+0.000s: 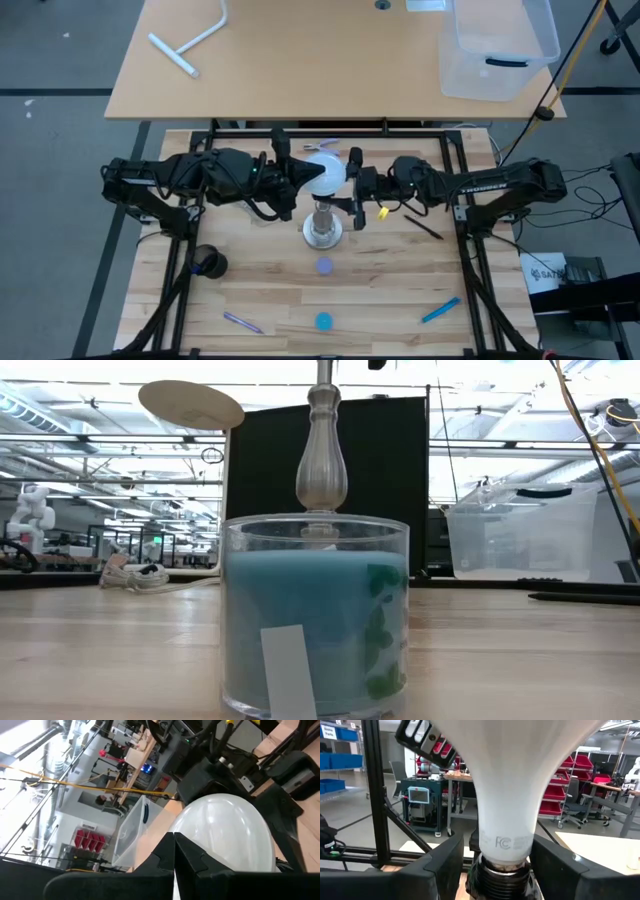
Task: Screw lightbulb
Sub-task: Insert the lightbulb into the silver lamp socket
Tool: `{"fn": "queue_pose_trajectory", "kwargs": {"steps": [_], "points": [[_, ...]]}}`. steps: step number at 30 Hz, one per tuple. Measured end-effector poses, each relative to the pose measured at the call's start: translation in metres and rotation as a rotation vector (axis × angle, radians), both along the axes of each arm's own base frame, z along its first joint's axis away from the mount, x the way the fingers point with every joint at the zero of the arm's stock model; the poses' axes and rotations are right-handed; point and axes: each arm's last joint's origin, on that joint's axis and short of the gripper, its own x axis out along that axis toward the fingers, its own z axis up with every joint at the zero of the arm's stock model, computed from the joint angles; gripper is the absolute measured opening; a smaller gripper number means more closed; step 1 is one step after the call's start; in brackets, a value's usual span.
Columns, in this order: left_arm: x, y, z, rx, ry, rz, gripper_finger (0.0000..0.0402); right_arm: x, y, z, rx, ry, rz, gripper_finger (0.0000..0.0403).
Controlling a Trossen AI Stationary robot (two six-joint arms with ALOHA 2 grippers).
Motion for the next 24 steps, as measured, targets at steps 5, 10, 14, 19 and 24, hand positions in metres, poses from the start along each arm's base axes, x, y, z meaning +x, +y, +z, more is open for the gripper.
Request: {"fn": "queue_pose_trajectory", "kwargs": {"steps": [5, 10, 14, 19, 24], "points": [[0.0002, 0.0, -0.0004, -0.002, 0.001, 0.003, 0.0, -0.0067, 0.0001, 0.0069, 0.002, -0.013, 0.002, 0.0211], [0.0004, 0.0, -0.0006, -0.003, 0.0, 0.004, 0.0, -0.0084, 0.0017, 0.008, -0.002, -0.01, 0.006, 0.0211], [0.0006, 0.0, -0.0001, -0.005, -0.006, 0.005, 0.0, -0.0095, 0.0039, 0.0091, -0.023, -0.014, 0.007, 0.0211], [0.0009, 0.0001, 0.0006, -0.004, -0.014, 0.013, 0.0, -0.0108, 0.0037, 0.0103, -0.023, -0.016, 0.008, 0.0211], [0.0008, 0.0007, 0.0006, 0.002, -0.015, 0.032, 0.0, -0.0108, 0.0038, 0.0106, -0.024, -0.016, 0.009, 0.0211]]}}
